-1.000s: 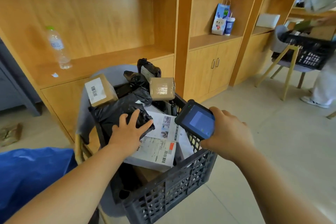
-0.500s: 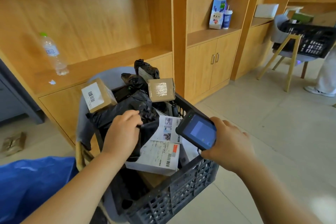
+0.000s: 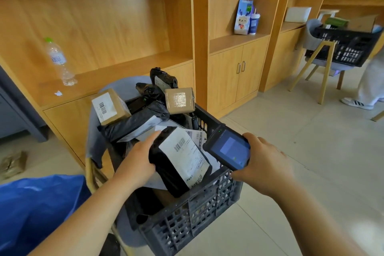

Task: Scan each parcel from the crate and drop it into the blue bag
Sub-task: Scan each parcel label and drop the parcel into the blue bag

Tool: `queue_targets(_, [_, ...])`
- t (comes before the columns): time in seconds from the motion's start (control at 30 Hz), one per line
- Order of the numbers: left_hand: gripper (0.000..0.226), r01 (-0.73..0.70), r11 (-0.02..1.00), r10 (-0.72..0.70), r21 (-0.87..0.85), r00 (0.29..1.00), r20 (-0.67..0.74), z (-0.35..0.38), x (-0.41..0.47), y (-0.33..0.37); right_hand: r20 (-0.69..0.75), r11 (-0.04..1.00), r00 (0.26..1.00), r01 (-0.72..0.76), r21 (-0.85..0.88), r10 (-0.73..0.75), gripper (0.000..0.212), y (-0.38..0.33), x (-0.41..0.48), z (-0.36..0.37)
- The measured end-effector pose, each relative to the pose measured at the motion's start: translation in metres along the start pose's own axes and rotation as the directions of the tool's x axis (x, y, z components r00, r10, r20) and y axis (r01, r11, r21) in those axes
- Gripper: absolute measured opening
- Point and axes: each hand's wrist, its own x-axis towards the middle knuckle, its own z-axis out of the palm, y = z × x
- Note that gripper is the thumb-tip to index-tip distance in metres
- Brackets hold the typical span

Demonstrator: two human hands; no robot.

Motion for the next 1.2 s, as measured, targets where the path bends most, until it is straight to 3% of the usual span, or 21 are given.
queue_targets(0.13, [0.049,0.191,0.968,-0.166,-0.166,0.975,0.15,-0.001,0.001,0.001,-0.001,1.0,1.0,-0.004,0.012,0.004,0.089,0.002,-0.001,-0.003])
queue_targets(0.27, [0.015,0.335,0.834,-0.249,-0.439,0.938,0.243,0.002,-0.001,0.006,-0.008,1.0,1.0,-0.002,0.023,0.002,0.087,0.002,-0.004,-0.005])
queue_targets(0.37, [0.032,0.415,0.715,-0.298,-0.563,0.909,0.292,0.009,-0.007,0.007,-0.009,1.0,1.0,0.003,0.023,-0.002,0.086,0.001,-0.008,-0.007])
queue_targets(0.43, [0.041,0.44,0.687,-0.345,-0.578,0.898,0.274,0.013,-0.011,0.009,-0.002,1.0,1.0,0.004,0.027,-0.004,0.086,0.0,-0.011,-0.009])
queue_targets(0.57, [0.033,0.498,0.614,-0.458,-0.612,0.856,0.238,0.017,-0.019,0.014,-0.003,1.0,1.0,0.009,0.026,-0.009,0.086,-0.003,-0.019,-0.013])
queue_targets(0.67, [0.03,0.454,0.608,-0.478,-0.652,0.864,0.156,0.014,-0.024,0.012,-0.001,1.0,1.0,0.02,0.02,-0.02,0.087,-0.005,-0.026,-0.015])
queue_targets(0.87, [0.028,0.193,0.809,-0.356,-0.555,0.912,-0.202,-0.009,-0.049,0.007,0.023,0.995,0.995,0.095,-0.011,-0.095,0.089,-0.018,-0.039,-0.019])
queue_targets(0.97, [0.027,0.092,0.845,-0.299,-0.527,0.899,-0.321,-0.024,-0.064,0.003,0.073,0.986,0.985,0.162,-0.035,-0.16,0.086,-0.029,-0.045,-0.022])
queue_targets(1.2, [0.026,0.016,0.849,-0.301,-0.528,0.836,-0.459,-0.049,-0.096,-0.009,0.106,0.952,0.949,0.302,-0.046,-0.295,0.092,-0.056,-0.06,-0.028])
